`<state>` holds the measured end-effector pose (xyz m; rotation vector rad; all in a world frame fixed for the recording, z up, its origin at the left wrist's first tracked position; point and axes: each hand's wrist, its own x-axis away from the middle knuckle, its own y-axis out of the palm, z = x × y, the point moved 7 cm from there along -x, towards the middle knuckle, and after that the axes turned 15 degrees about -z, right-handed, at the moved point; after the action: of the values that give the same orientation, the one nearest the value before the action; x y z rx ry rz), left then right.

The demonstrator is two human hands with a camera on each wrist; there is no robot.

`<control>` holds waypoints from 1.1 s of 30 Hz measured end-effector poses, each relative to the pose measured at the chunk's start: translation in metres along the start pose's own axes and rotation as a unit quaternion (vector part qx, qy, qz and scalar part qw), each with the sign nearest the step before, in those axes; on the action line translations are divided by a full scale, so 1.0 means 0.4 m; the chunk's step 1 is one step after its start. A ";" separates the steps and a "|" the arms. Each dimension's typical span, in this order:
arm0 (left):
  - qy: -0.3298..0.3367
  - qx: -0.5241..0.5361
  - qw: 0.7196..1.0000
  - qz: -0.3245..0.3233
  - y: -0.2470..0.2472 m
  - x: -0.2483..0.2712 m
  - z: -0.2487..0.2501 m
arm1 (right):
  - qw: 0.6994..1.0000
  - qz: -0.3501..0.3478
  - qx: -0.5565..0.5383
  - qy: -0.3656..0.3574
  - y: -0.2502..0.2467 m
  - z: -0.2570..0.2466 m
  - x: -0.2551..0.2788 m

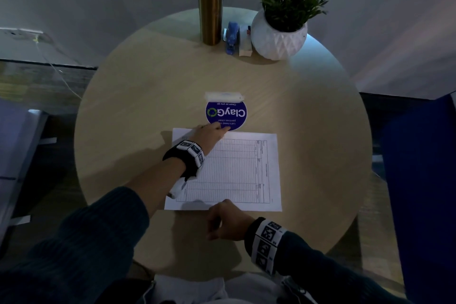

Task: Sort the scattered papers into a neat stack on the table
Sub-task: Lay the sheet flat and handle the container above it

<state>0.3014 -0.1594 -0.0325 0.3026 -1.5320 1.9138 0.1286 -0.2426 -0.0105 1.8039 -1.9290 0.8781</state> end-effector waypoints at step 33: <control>0.052 0.305 0.949 0.064 -0.029 -0.014 -0.042 | 0.916 0.398 -0.042 -0.012 -0.459 0.133 0.058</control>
<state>0.3165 -0.1444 -0.0315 0.3663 -0.8730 2.4363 0.3139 -0.2936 0.0008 0.9367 -2.7083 0.9679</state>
